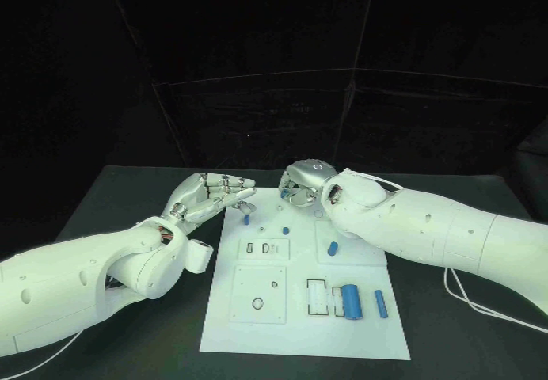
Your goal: Assemble the parts on the task board
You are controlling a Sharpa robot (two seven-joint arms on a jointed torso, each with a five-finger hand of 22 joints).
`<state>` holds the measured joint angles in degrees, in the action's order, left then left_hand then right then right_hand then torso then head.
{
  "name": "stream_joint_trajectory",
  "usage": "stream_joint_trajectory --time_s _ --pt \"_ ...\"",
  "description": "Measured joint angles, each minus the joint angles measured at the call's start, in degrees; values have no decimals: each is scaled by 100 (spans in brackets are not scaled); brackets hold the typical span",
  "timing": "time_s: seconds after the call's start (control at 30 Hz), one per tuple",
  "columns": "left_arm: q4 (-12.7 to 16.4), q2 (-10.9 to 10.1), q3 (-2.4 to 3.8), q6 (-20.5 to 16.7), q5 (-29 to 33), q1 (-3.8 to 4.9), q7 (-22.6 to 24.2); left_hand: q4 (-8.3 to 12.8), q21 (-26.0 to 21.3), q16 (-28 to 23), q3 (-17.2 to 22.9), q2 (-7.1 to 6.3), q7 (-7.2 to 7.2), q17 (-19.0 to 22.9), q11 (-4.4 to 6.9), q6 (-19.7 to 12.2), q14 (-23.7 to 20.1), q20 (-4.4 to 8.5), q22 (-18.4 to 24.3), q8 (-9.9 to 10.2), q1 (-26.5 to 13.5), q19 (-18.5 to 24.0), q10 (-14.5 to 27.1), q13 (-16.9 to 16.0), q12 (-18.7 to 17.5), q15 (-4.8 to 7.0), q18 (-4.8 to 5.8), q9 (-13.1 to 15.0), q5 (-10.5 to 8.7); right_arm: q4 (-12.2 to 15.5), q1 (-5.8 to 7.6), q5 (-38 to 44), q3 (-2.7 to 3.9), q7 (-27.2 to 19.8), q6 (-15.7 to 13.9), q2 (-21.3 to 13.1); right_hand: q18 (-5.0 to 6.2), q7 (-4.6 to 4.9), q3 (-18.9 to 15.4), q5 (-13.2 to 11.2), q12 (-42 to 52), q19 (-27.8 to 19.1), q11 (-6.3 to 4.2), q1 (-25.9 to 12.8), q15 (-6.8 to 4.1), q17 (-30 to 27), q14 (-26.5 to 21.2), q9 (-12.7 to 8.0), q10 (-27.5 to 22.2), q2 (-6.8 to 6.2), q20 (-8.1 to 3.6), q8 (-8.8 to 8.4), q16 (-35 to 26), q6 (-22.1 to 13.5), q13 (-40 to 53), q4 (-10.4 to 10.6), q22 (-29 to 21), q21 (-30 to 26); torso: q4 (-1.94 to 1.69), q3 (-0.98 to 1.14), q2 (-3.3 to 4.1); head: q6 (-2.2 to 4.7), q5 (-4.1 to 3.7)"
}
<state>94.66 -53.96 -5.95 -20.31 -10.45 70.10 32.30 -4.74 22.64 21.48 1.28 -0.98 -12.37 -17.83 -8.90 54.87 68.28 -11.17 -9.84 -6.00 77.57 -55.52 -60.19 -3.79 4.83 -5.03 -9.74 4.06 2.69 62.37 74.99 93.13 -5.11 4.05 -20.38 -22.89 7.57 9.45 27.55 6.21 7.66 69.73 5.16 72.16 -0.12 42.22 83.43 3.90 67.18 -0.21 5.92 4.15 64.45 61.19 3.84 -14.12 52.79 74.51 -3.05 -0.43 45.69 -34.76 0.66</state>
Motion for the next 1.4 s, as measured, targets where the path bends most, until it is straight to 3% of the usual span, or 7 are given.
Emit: stream_joint_trajectory --time_s 0.17,0.4,0.63,0.83,1.0,1.13,1.4 --pt "-10 4 0 2 0 2 -3 16 0 0 -16 0 0 -10 0 0 -21 -19 5 0 0 19 0 0 0 -21 0 0 0 1 0 1 0 4 1 0 0 84 34 1 -153 -71 74 -77 76 -232 -75 -15 -283 -77 65 -47 -71 -165 -30 34 -155 -39 3 1 0 -2 7" --pt "-18 7 0 6 0 2 -8 16 0 0 -16 0 0 -9 0 0 -20 -19 5 0 0 19 0 0 0 -21 0 0 0 -46 -3 -7 -4 0 -38 4 92 148 -228 -35 -365 -681 220 -69 205 -1366 -350 -36 -1329 -326 185 -56 -811 -1582 -15 80 -1150 -588 7 2 1 2 9" --pt "-23 -7 0 12 0 2 -13 16 0 0 -16 0 0 -9 0 0 -20 -19 5 0 0 19 0 0 0 -21 0 0 0 198 -3 -47 -4 -14 -196 -230 92 154 -416 -16 -132 -644 220 -70 177 -1282 -310 12 -1277 -326 185 -11 -752 -1254 16 158 -1113 -602 17 5 1 7 8" --pt "-62 -12 0 26 -1 2 -17 16 0 0 -16 0 0 -8 0 0 -20 -19 4 0 0 19 0 0 0 -21 0 0 0 759 21 -295 125 -18 -386 -876 90 180 -604 245 321 -341 159 -191 152 -784 -129 42 -508 -391 166 67 -368 -901 89 346 -715 -375 47 3 -16 50 -38" --pt "-107 -8 -2 40 -1 2 -23 16 0 0 -16 23 -21 -15 0 21 -20 -19 4 0 23 19 0 0 0 -21 0 0 0 1286 54 -713 261 33 -391 -1476 86 -11 -959 453 1016 -34 -98 -448 -22 -124 44 35 552 -582 20 67 82 -845 416 524 -218 -120 75 2 -29 90 -71" --pt "-124 -10 -3 50 -1 2 -29 16 0 0 -16 23 -21 -15 0 21 -20 -19 4 0 23 19 0 0 0 -21 1 0 0 1502 65 -1107 304 146 -228 -1875 -93 -126 -1388 580 1938 278 -230 -497 -124 907 62 17 970 -667 -119 67 718 -921 1102 697 333 163 93 5 -38 124 -79" --pt "-139 11 -3 73 -1 2 -37 16 0 0 -16 23 -21 -14 0 21 -20 -19 8 0 23 19 0 0 1 -21 1 0 0 1517 76 -1494 324 448 331 -2067 -272 9 -2252 614 6496 808 -67 -101 -19 2853 57 18 1159 -499 11 280 1825 -1303 6119 1235 1541 777 116 14 -44 143 -79"
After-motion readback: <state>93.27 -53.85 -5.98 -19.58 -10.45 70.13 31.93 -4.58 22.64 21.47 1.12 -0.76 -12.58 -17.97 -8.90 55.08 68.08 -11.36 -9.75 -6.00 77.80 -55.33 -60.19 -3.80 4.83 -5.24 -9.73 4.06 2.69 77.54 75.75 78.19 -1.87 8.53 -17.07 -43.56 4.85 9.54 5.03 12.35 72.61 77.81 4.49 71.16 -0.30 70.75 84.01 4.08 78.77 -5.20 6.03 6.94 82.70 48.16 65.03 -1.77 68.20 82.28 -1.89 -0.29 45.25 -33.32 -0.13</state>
